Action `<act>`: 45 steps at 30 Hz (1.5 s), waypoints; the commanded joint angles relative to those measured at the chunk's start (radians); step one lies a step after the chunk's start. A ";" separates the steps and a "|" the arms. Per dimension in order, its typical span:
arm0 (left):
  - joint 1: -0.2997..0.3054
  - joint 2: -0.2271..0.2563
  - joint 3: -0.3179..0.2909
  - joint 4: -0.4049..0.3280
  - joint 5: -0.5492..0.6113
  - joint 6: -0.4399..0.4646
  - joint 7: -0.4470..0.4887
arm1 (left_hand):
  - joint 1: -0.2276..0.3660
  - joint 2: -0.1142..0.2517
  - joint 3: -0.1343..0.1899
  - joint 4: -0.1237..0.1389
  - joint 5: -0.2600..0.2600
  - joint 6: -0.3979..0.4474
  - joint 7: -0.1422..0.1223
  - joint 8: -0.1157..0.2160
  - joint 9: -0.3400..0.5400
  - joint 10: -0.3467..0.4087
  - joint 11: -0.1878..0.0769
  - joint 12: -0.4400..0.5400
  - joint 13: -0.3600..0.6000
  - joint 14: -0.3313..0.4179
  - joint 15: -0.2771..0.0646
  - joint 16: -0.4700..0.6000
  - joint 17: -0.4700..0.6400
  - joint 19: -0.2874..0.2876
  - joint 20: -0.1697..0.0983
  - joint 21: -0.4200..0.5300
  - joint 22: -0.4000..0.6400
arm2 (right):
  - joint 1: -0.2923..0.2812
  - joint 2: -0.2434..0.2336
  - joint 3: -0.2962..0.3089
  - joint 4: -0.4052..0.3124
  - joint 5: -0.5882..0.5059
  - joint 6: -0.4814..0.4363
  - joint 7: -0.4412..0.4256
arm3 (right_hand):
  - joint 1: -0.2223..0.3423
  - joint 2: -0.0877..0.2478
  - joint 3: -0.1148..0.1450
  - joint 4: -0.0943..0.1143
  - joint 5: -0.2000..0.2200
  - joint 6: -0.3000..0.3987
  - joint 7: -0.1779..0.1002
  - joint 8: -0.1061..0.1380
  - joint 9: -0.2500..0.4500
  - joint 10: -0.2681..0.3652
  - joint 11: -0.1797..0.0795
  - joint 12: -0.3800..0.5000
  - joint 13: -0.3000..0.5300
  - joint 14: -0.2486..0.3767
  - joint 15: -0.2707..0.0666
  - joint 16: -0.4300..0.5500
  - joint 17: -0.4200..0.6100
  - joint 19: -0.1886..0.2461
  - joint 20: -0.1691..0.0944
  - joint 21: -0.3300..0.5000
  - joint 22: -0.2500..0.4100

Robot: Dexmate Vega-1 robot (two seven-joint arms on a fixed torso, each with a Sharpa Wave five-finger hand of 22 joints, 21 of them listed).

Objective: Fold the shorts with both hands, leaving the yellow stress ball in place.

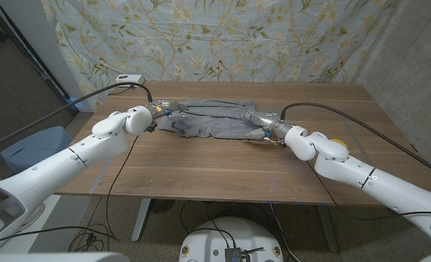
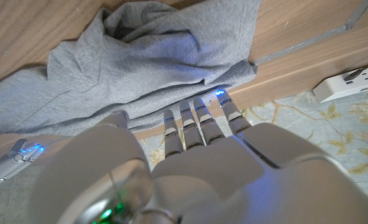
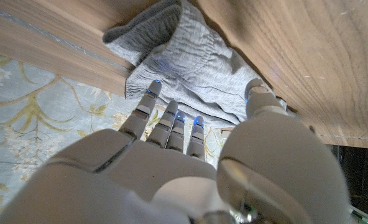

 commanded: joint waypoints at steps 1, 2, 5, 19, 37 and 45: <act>0.009 0.027 0.003 -0.012 -0.058 0.006 -0.005 | -0.007 -0.001 -0.005 0.000 0.006 0.005 0.005 0.004 0.001 0.001 0.004 0.002 -0.001 0.000 0.007 0.006 0.001 0.002 0.003 0.001 0.000 | -0.019 0.023 -0.040 0.037 -0.161 -0.011 -0.074 | 0.040 0.007 0.014 -0.022 0.012 -0.008 0.000 0.009 0.000 -0.014 0.000 0.008 -0.001 -0.014 -0.017 -0.001 -0.004 0.004 -0.010 -0.006 0.000; 0.009 0.028 0.003 -0.012 -0.061 0.007 -0.005 | -0.008 -0.001 -0.005 0.000 0.006 0.005 0.005 0.005 0.001 0.000 0.004 0.002 -0.001 0.000 0.007 0.006 0.001 0.002 0.003 0.001 0.000 | -0.018 0.026 -0.045 0.045 -0.174 -0.010 -0.083 | 0.049 0.007 0.017 -0.026 0.012 -0.010 -0.001 0.009 -0.001 -0.017 -0.003 0.009 -0.001 -0.016 -0.017 0.000 -0.006 0.005 -0.013 -0.007 -0.001; 0.009 0.030 0.003 -0.012 -0.073 0.009 -0.006 | -0.008 -0.002 -0.005 -0.001 0.006 0.006 0.005 0.005 0.001 0.001 0.003 0.002 -0.001 0.002 0.007 0.007 0.000 0.004 0.005 0.001 0.000 | -0.016 0.040 -0.058 0.071 -0.213 -0.010 -0.113 | 0.077 0.010 0.029 -0.035 0.015 -0.016 -0.004 0.009 -0.001 -0.022 -0.006 0.011 -0.002 -0.020 -0.020 0.000 -0.012 0.005 -0.017 -0.010 -0.001; -0.011 0.025 0.020 0.020 -0.108 0.008 -0.022 | -0.017 -0.001 -0.007 -0.004 0.008 0.010 0.010 0.008 0.001 0.008 0.009 0.007 -0.004 0.015 0.009 0.015 -0.004 0.013 0.005 -0.001 0.000 | 0.024 0.116 -0.127 0.238 -0.352 -0.010 -0.289 | 0.288 0.038 0.100 -0.040 0.018 -0.005 -0.027 0.024 -0.002 0.007 -0.045 0.040 -0.010 0.017 -0.077 0.031 -0.037 0.061 -0.072 -0.012 -0.002; -0.095 -0.058 0.139 0.212 -0.075 -0.064 -0.058 | -0.092 0.021 -0.018 -0.017 0.012 -0.192 -0.063 -0.005 -0.001 -0.271 -0.038 -0.021 -0.019 -0.243 0.020 -0.009 -0.015 -0.077 0.004 -0.076 0.002 | 0.104 0.192 -0.185 0.421 -0.337 0.024 -0.510 | 0.359 0.143 0.088 -0.006 -0.034 0.497 -0.058 0.145 -0.006 0.434 -0.055 0.141 -0.020 0.396 -0.176 0.208 -0.015 0.248 -0.106 0.069 0.008; -0.141 -0.103 0.188 0.302 -0.069 -0.073 -0.108 | -0.124 0.020 -0.030 -0.008 0.013 -0.162 -0.042 0.011 -0.001 -0.216 -0.020 0.010 -0.021 -0.196 0.017 0.017 -0.014 -0.056 0.008 -0.075 0.003 | 0.169 0.202 -0.223 0.493 -0.375 0.064 -0.611 | 0.459 0.168 0.107 -0.030 -0.027 0.677 -0.055 0.167 -0.005 0.580 -0.054 0.165 -0.017 0.508 -0.194 0.291 0.043 0.294 -0.154 0.120 0.017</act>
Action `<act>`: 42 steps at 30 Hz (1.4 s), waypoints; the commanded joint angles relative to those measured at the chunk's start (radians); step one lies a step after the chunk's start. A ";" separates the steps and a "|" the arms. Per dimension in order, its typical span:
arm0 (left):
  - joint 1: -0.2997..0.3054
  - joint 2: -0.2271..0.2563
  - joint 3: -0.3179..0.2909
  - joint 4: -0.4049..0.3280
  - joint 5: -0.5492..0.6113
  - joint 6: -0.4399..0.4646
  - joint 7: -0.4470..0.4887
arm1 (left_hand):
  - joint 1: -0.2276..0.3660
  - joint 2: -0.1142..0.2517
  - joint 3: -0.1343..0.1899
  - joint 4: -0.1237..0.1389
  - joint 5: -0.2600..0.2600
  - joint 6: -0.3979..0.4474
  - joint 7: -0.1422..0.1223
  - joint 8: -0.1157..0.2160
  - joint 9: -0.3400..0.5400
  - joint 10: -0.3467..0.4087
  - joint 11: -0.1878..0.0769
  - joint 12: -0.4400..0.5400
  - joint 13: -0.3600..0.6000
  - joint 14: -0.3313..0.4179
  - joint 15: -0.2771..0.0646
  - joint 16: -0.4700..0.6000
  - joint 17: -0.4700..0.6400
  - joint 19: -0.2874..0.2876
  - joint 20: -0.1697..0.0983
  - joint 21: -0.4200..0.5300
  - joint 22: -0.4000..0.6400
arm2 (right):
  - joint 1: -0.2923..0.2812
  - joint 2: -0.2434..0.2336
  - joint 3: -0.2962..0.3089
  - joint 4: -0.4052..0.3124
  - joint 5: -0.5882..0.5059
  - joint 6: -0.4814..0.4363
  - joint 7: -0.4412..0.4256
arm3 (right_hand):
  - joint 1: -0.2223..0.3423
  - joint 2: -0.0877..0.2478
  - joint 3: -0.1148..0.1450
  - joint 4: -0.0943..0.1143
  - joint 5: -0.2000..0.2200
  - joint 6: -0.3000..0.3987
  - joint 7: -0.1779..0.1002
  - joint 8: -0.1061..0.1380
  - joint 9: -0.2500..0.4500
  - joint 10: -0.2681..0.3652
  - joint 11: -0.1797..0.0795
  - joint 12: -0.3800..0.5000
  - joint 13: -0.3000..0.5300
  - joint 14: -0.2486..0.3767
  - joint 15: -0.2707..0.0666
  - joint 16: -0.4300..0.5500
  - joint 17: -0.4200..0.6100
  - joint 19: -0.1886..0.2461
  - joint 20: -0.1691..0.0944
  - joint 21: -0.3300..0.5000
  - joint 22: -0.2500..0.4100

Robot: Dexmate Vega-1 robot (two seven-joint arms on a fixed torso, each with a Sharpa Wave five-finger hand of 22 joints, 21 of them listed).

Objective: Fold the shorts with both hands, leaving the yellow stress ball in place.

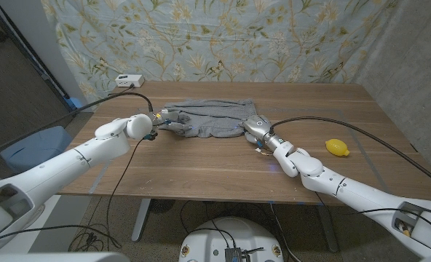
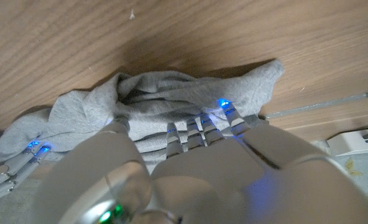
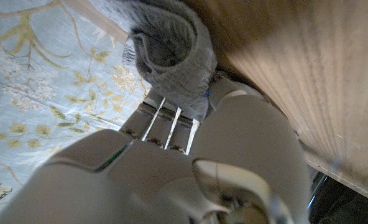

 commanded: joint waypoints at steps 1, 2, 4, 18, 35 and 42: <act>-0.063 -0.062 0.079 0.133 0.017 -0.024 -0.062 | -0.022 0.001 -0.009 0.003 0.006 0.016 0.009 0.011 0.004 0.026 0.008 0.013 0.003 0.031 -0.001 0.014 0.001 0.024 0.005 0.008 0.007 | 0.091 0.024 -0.057 0.116 -0.044 0.049 -0.148 | 0.075 0.000 0.012 -0.010 0.004 0.078 -0.001 0.006 0.006 0.072 0.001 0.011 0.005 0.055 -0.172 0.041 0.031 0.027 -0.038 0.035 0.010; -0.064 -0.063 0.080 0.137 0.015 -0.025 -0.062 | -0.025 0.000 -0.011 0.004 0.006 0.016 0.010 0.012 0.004 0.027 0.008 0.014 0.003 0.037 0.000 0.016 0.002 0.028 0.006 0.009 0.007 | 0.103 0.025 -0.062 0.127 -0.050 0.055 -0.159 | 0.091 0.000 0.014 -0.012 0.005 0.097 0.001 0.009 0.008 0.081 0.000 0.011 0.006 0.061 -0.172 0.044 0.034 0.029 -0.043 0.043 0.011; -0.066 -0.064 0.081 0.142 0.011 -0.027 -0.061 | -0.031 -0.001 -0.013 0.006 0.006 0.018 0.010 0.011 0.004 0.033 0.009 0.016 0.002 0.044 0.002 0.019 0.002 0.032 0.007 0.010 0.007 | 0.127 0.028 -0.074 0.148 -0.064 0.071 -0.185 | 0.120 0.000 0.018 -0.014 0.007 0.127 -0.001 0.012 0.009 0.110 -0.001 0.016 0.007 0.084 -0.173 0.054 0.037 0.031 -0.052 0.057 0.015; -0.066 -0.051 0.086 0.129 0.012 -0.052 -0.048 | -0.054 -0.003 -0.024 0.014 0.010 0.032 0.018 0.015 0.004 0.041 0.013 0.020 0.002 0.058 0.003 0.022 0.003 0.040 0.008 0.008 0.008 | 0.319 0.060 -0.195 0.267 -0.175 0.247 -0.277 | 0.224 -0.006 0.014 -0.002 0.002 0.235 0.013 0.022 0.025 0.196 -0.014 0.034 0.045 0.243 -0.172 0.117 0.096 0.046 -0.139 0.179 0.045; -0.048 -0.043 0.081 0.094 0.014 -0.078 -0.048 | -0.071 -0.006 -0.031 0.018 0.013 0.037 0.020 0.014 0.004 0.045 0.015 0.021 0.002 0.064 0.001 0.020 0.002 0.044 0.006 0.006 0.008 | 0.528 0.188 -0.319 0.464 -0.258 0.324 -0.417 | 0.242 -0.014 0.007 0.000 -0.005 0.261 0.008 0.028 0.031 0.198 -0.029 0.027 0.054 0.236 -0.172 0.104 0.109 0.023 -0.157 0.211 0.049; -0.041 -0.043 0.082 0.091 0.018 -0.077 -0.053 | -0.075 -0.007 -0.034 0.018 0.014 0.039 0.021 0.014 0.004 0.046 0.013 0.020 0.002 0.065 0.001 0.020 0.002 0.045 0.007 0.004 0.008 | 0.617 0.289 -0.389 0.625 -0.247 0.334 -0.475 | 0.247 -0.015 0.005 0.000 -0.007 0.261 0.009 0.027 0.032 0.201 -0.029 0.025 0.055 0.236 -0.172 0.101 0.112 0.019 -0.157 0.219 0.050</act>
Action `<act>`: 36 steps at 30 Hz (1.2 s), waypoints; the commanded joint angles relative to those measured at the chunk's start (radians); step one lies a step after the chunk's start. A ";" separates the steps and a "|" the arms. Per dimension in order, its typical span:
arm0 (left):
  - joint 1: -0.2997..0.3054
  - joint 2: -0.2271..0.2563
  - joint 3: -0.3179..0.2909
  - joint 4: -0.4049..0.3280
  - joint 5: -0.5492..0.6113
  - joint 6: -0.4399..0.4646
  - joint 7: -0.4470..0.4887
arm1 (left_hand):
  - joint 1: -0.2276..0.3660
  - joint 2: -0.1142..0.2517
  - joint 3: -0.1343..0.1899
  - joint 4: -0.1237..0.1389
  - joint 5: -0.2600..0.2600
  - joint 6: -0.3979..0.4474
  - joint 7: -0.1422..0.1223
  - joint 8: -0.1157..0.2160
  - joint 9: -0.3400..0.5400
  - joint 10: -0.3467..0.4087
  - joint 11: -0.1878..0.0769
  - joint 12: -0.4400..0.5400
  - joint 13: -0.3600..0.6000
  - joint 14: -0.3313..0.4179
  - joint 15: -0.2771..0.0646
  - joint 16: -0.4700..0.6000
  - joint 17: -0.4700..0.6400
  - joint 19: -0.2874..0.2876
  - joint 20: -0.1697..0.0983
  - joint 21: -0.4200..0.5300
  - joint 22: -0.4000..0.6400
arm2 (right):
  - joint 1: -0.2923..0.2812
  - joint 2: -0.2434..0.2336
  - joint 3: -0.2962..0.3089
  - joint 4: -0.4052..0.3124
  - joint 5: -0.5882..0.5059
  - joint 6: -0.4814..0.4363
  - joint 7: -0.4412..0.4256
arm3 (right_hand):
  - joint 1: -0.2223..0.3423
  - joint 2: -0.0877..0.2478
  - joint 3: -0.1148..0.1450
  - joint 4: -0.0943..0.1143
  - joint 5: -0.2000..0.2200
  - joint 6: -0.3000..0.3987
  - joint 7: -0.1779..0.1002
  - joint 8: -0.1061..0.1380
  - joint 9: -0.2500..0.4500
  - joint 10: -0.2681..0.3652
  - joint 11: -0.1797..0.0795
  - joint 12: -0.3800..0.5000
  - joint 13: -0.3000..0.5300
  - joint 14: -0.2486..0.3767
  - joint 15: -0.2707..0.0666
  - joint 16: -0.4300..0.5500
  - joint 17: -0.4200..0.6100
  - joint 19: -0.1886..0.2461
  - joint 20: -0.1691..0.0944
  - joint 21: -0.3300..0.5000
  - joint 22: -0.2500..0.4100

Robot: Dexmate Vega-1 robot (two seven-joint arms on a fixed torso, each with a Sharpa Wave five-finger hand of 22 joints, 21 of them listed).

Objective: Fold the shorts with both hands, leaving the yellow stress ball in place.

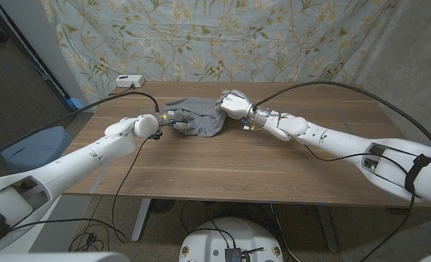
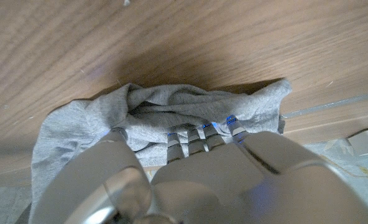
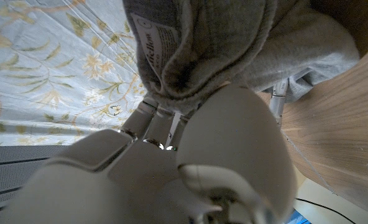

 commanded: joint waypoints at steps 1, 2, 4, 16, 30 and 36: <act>0.013 0.001 0.002 -0.011 0.003 -0.007 -0.014 | -0.013 -0.002 -0.006 -0.002 0.010 0.007 -0.001 0.003 0.001 0.011 0.000 0.006 0.005 0.017 0.003 0.001 0.003 0.047 0.028 0.006 0.009 | 0.154 0.145 -0.111 0.232 -0.008 0.032 -0.100 | 0.015 0.001 -0.004 0.001 -0.004 0.008 -0.002 0.004 0.006 0.006 -0.001 -0.004 0.002 0.037 -0.152 -0.007 0.003 -0.002 -0.154 0.013 0.002; 0.015 0.001 0.001 -0.011 0.003 -0.007 -0.013 | -0.014 -0.002 -0.007 -0.002 0.010 0.006 -0.001 0.003 0.001 0.012 0.000 0.007 0.005 0.017 0.003 0.001 0.003 0.047 0.028 0.006 0.009 | 0.166 0.158 -0.123 0.252 -0.005 0.032 -0.108 | 0.015 0.001 -0.004 0.001 -0.005 0.007 -0.002 0.004 0.006 0.006 -0.002 -0.005 0.002 0.037 -0.152 -0.008 0.003 -0.003 -0.154 0.014 0.002; 0.019 0.002 -0.001 -0.011 -0.001 -0.006 -0.012 | -0.014 -0.002 -0.007 -0.002 0.011 0.007 0.000 0.003 0.001 0.011 0.000 0.006 0.005 0.017 0.002 0.001 0.003 0.047 0.028 0.006 0.009 | 0.196 0.198 -0.150 0.315 -0.002 0.039 -0.133 | 0.017 0.001 -0.005 0.001 -0.005 0.008 -0.002 0.004 0.006 0.007 -0.002 -0.005 0.003 0.037 -0.152 -0.009 0.004 -0.004 -0.154 0.018 0.002; 0.031 0.001 -0.008 -0.008 -0.011 -0.005 0.001 | -0.021 -0.004 -0.010 -0.003 0.012 0.008 0.000 0.002 0.001 0.010 0.003 0.005 0.005 0.017 0.002 -0.002 0.002 0.048 0.028 0.003 0.009 | 0.307 0.388 -0.310 0.604 0.059 0.066 -0.226 | 0.022 0.001 -0.008 0.003 -0.006 0.008 -0.003 0.002 0.007 0.007 -0.003 -0.009 0.005 0.038 -0.152 -0.012 0.009 -0.010 -0.154 0.030 0.003; 0.035 -0.007 -0.012 0.018 -0.028 -0.016 0.019 | -0.025 -0.006 -0.013 -0.006 0.014 0.008 0.000 0.001 0.001 0.010 -0.002 0.005 0.004 0.017 0.003 -0.004 0.002 0.049 0.029 0.000 0.008 | 0.366 0.497 -0.418 0.675 0.135 0.011 -0.040 | 0.028 0.000 -0.012 0.004 -0.006 0.011 -0.005 0.000 0.009 0.009 -0.004 -0.013 0.007 0.040 -0.152 -0.017 0.014 -0.017 -0.154 0.046 0.003; 0.031 -0.013 -0.010 0.036 -0.035 -0.020 0.023 | -0.027 -0.006 -0.013 -0.008 0.015 0.008 0.001 0.000 0.001 0.010 -0.001 0.004 0.004 0.015 0.003 -0.005 0.001 0.048 0.029 -0.002 0.008 | 0.383 0.533 -0.431 0.678 0.146 -0.013 0.052 | 0.030 0.000 -0.014 0.005 -0.006 0.010 -0.006 -0.001 0.009 0.009 -0.005 -0.015 0.008 0.040 -0.151 -0.020 0.016 -0.021 -0.154 0.053 0.003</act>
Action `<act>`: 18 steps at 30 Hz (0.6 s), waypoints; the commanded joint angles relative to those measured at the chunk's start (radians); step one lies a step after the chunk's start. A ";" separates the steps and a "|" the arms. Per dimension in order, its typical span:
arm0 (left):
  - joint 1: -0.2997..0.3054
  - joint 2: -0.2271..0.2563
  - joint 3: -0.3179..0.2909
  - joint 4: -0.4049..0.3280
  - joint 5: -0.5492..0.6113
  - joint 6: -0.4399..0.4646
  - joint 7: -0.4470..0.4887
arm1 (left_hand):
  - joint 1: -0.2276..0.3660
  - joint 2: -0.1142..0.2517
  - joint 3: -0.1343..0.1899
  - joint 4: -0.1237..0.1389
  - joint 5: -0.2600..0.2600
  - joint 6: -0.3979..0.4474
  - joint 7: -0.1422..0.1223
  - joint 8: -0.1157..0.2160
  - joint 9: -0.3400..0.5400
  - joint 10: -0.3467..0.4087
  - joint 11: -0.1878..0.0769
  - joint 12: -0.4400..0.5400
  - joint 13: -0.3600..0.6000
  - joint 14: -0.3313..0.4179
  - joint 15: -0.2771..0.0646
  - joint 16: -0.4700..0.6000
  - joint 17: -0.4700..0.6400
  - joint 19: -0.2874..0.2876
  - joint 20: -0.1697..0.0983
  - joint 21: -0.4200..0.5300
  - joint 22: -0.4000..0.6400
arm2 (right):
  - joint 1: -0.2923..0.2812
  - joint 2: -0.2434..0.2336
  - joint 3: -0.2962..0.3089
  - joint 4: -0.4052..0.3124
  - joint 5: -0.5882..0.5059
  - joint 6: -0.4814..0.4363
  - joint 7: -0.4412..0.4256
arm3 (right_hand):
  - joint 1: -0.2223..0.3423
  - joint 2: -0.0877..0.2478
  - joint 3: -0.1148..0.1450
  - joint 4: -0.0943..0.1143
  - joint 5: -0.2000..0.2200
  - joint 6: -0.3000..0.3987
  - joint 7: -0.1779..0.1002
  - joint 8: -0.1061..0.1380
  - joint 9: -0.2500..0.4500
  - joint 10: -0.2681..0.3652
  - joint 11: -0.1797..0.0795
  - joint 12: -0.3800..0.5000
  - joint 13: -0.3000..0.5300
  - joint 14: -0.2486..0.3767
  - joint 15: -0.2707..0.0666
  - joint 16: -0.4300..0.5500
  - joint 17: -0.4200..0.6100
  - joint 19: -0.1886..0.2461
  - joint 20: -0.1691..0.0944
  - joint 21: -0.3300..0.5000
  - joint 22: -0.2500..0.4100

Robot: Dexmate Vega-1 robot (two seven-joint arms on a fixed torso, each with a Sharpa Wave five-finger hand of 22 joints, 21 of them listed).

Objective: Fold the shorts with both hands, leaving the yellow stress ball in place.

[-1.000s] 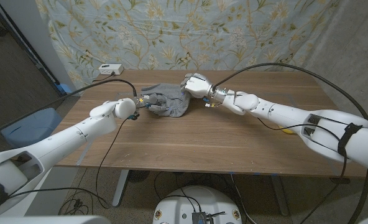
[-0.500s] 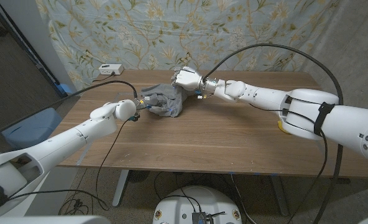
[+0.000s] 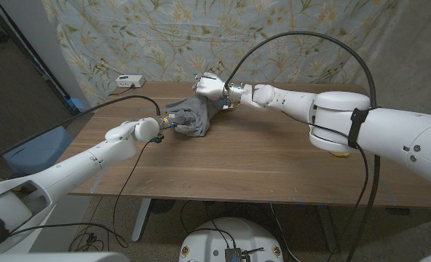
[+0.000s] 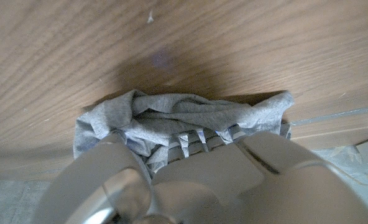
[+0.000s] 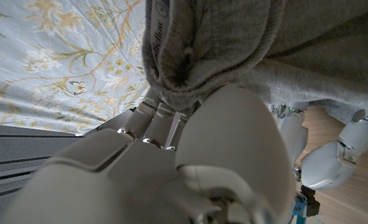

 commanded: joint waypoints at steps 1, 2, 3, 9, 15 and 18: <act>0.000 -0.010 0.000 0.036 -0.016 -0.007 0.024 | -0.003 -0.001 0.000 -0.003 0.004 0.008 0.001 0.005 0.004 0.012 0.001 0.008 0.159 0.018 0.006 0.007 0.148 0.128 0.049 0.008 0.110 | 0.051 0.090 -0.061 0.040 0.039 -0.045 0.162 | 0.011 0.002 -0.003 0.002 0.005 0.006 0.000 -0.001 0.004 0.005 -0.002 -0.004 0.004 0.039 -0.150 -0.001 0.003 -0.003 -0.157 0.009 0.003; -0.002 -0.012 0.000 0.039 -0.017 -0.009 0.025 | -0.004 -0.001 -0.001 -0.004 0.004 0.007 0.001 0.005 0.004 0.012 0.001 0.008 0.159 0.018 0.005 0.007 0.148 0.128 0.049 0.008 0.110 | 0.055 0.068 -0.062 -0.006 0.041 -0.050 0.165 | 0.011 0.002 -0.004 0.002 0.005 0.005 0.000 -0.001 0.005 0.006 0.000 -0.004 0.004 0.039 -0.150 -0.002 0.003 -0.004 -0.157 0.010 0.003; -0.003 -0.013 0.001 0.043 -0.018 -0.010 0.025 | -0.004 -0.001 -0.001 -0.004 0.005 0.008 0.001 0.005 0.004 0.012 0.002 0.008 0.159 0.018 0.005 0.007 0.148 0.128 0.049 0.008 0.110 | 0.058 0.067 -0.062 -0.016 0.042 -0.050 0.163 | 0.011 0.002 -0.004 0.002 0.005 0.005 0.000 -0.001 0.005 0.006 -0.001 -0.004 0.004 0.039 -0.150 -0.002 0.003 -0.004 -0.157 0.011 0.003; -0.014 -0.021 0.005 0.062 -0.019 -0.020 0.030 | -0.005 -0.001 -0.001 -0.005 0.005 0.008 0.002 0.005 0.004 0.011 0.000 0.007 0.159 0.019 0.005 0.007 0.148 0.129 0.049 0.007 0.110 | 0.060 0.081 -0.056 -0.035 0.072 -0.048 0.140 | 0.013 0.001 -0.006 0.002 0.005 0.004 0.000 -0.003 0.005 0.006 -0.001 -0.006 0.004 0.038 -0.150 -0.005 0.005 -0.006 -0.157 0.018 0.002; -0.027 -0.031 0.009 0.083 -0.019 -0.028 0.036 | -0.006 -0.001 -0.001 -0.006 0.006 0.009 0.001 0.005 0.004 0.011 0.000 0.007 0.159 0.019 0.005 0.006 0.148 0.129 0.049 0.006 0.110 | 0.043 0.102 -0.064 -0.013 0.095 0.001 0.023 | 0.016 0.001 -0.007 0.003 0.005 0.003 0.002 -0.004 0.005 0.004 -0.002 -0.010 0.004 0.038 -0.150 -0.008 0.007 -0.009 -0.157 0.025 0.002; -0.040 -0.040 0.016 0.100 -0.018 -0.039 0.036 | -0.007 -0.001 -0.002 -0.007 0.006 0.009 0.001 0.005 0.004 0.013 0.003 0.008 0.159 0.020 0.006 0.006 0.148 0.129 0.049 0.005 0.110 | 0.035 0.119 -0.077 0.000 0.087 0.022 -0.010 | 0.018 0.001 -0.008 0.003 0.006 -0.005 -0.003 -0.009 0.006 -0.001 -0.006 -0.015 0.002 0.038 -0.150 -0.011 0.008 -0.010 -0.157 0.033 0.002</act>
